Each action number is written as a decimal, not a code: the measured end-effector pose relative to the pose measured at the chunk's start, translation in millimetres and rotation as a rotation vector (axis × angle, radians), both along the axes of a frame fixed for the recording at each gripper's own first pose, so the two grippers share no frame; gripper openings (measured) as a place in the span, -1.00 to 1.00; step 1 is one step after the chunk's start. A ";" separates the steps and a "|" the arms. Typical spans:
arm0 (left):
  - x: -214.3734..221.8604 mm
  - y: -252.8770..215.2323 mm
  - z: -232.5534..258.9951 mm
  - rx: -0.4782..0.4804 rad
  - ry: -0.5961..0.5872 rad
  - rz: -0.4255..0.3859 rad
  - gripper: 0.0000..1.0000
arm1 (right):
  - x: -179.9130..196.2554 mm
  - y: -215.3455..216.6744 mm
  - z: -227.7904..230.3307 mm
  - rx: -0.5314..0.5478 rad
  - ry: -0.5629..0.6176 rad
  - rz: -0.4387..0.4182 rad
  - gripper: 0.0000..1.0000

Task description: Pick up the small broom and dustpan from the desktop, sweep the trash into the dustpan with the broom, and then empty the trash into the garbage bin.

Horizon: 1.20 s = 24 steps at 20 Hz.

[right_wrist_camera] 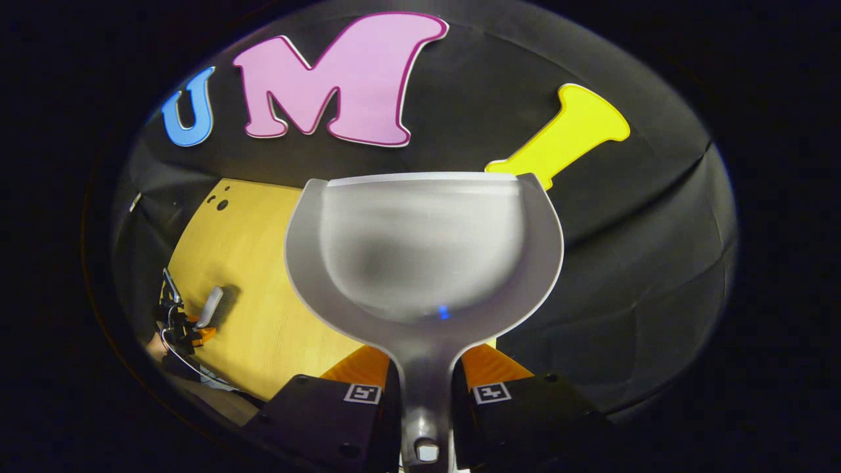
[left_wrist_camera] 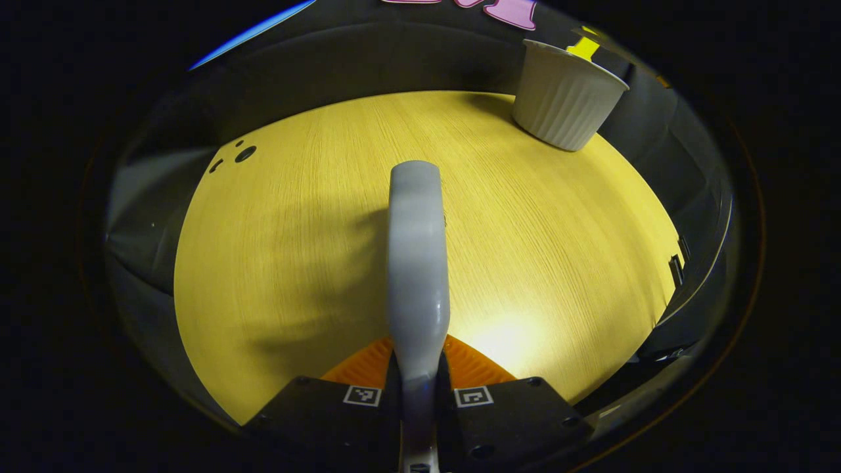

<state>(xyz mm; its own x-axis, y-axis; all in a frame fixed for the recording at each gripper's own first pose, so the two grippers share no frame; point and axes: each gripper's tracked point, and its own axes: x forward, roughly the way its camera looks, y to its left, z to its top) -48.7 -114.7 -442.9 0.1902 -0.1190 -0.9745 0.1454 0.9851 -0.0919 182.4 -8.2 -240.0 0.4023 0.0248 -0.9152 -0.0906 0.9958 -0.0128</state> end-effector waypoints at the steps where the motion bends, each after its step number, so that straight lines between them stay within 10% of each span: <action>1: 0.1 -2.5 0.6 -0.006 0.002 0.011 -0.48 | -4.6 4.8 2.9 0.010 -0.015 0.003 -0.29; 12: -8.5 7.1 10.3 0.039 0.009 0.052 -0.48 | -107.8 131.5 -44.2 0.168 0.024 0.169 -0.29; 24: -10.7 6.2 12.4 0.072 0.034 0.104 -0.48 | -197.9 242.4 -217.4 0.219 0.230 0.183 -0.29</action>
